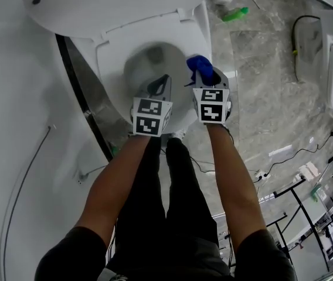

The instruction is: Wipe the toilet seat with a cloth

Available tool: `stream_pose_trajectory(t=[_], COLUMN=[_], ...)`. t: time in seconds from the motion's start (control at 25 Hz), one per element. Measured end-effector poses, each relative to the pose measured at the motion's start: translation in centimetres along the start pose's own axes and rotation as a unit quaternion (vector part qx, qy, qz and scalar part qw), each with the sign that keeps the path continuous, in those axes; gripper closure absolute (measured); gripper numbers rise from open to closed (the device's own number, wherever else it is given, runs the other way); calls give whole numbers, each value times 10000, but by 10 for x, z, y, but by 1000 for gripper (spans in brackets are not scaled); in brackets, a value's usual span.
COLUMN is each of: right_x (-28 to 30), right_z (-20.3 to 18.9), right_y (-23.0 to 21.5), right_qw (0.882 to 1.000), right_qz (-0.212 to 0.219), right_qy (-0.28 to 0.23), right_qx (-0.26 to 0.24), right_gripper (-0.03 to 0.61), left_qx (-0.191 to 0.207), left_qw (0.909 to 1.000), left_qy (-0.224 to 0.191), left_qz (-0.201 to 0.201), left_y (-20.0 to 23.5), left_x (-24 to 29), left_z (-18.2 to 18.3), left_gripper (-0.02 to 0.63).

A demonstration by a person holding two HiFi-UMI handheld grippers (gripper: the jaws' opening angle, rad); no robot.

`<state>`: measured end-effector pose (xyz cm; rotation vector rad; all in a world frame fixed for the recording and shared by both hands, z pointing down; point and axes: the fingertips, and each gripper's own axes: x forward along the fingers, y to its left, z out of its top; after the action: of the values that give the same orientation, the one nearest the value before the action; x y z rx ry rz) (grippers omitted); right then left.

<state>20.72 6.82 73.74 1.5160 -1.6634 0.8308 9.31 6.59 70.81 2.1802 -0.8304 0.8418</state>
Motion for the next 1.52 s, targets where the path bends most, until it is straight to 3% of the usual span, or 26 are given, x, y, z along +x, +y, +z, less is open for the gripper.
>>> stream_pose_trajectory(t=[0.24, 0.52, 0.76, 0.88, 1.0, 1.12, 1.52], right_x=[-16, -41, -64, -72, -77, -80, -78], right_z=[-29, -71, -112, -127, -140, -147, -145], right_y=[14, 36, 61, 79, 95, 109, 185], right_qw=[9999, 9994, 9974, 9957, 9954, 9945, 9842], right_qz=[61, 245, 665, 805, 898, 987, 1583], right_qy=[-3, 75, 199, 266, 304, 356, 473], right_qx=[127, -251, -180, -378, -160, 10, -630], right_gripper=[472, 472, 472, 472, 472, 472, 472], left_qx=[-378, -568, -902, -1110, -1180, -1325, -1900], left_qw=[9989, 9975, 9934, 9907, 9888, 9851, 9711], left_qy=[207, 342, 597, 619, 626, 673, 462], left_qz=[190, 225, 378, 488, 666, 860, 1371], left_y=[-9, -28, -33, -32, -29, -22, 22], left_x=[-13, -29, -47, -59, -70, -84, -124], left_z=[-35, -78, -119, -137, -154, -173, -194], left_gripper=[604, 604, 604, 604, 604, 604, 604])
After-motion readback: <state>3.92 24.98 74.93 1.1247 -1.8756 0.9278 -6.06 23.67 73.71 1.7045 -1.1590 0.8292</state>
